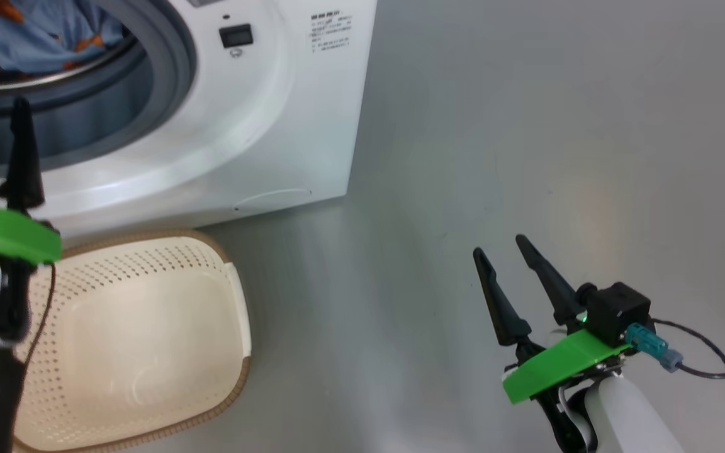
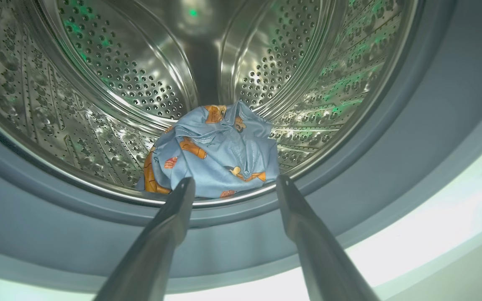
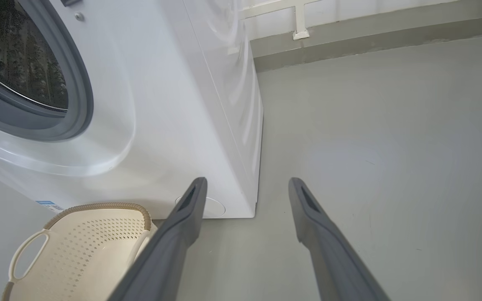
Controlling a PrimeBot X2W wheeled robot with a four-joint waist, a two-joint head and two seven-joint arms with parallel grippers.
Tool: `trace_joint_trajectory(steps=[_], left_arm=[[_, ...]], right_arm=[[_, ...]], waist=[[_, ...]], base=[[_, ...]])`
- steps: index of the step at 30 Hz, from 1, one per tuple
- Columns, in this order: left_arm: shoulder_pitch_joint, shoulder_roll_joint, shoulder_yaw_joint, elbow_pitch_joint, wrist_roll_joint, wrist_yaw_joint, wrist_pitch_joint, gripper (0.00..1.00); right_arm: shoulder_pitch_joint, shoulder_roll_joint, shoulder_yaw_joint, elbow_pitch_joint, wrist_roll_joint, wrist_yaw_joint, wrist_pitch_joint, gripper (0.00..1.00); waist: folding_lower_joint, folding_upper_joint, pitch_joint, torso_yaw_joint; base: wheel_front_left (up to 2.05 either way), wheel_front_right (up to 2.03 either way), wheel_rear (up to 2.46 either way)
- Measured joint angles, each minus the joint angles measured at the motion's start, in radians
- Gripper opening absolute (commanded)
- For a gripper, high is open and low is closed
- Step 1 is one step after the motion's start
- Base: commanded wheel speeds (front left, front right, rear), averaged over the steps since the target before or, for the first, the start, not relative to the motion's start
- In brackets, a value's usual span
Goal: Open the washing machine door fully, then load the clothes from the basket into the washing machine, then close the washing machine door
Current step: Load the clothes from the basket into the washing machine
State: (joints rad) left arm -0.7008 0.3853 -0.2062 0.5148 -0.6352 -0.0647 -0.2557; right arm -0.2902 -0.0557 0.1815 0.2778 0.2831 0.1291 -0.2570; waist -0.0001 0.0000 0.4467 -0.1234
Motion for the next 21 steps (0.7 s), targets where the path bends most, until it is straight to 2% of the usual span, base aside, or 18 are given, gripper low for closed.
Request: trace_joint_trajectory(steps=[7, 17, 21], left_arm=[[0.182, -0.053, 0.117, -0.12, 0.062, 0.007, 0.0, 1.0], [0.386, -0.141, 0.239, -0.252, 0.2, -0.02, 0.0, 1.0], [0.474, -0.2, 0.298, -0.325, 0.26, -0.028, 0.0, 1.0]], right_arm=[[0.032, 0.0, -0.018, 0.008, -0.002, 0.0, 0.0, 1.0], [0.071, 0.001, -0.03, 0.025, -0.005, 0.0, 0.0, 1.0], [0.105, 0.001, -0.032, 0.03, -0.007, 0.0, 0.0, 1.0]], waist=[[0.0, 0.0, -0.072, 0.005], [0.0, 0.0, -0.164, 0.024], [0.0, 0.0, -0.204, 0.03]], base=[[0.0, 0.0, 0.0], [0.0, 0.0, 0.0], [0.0, 0.0, 0.0]])
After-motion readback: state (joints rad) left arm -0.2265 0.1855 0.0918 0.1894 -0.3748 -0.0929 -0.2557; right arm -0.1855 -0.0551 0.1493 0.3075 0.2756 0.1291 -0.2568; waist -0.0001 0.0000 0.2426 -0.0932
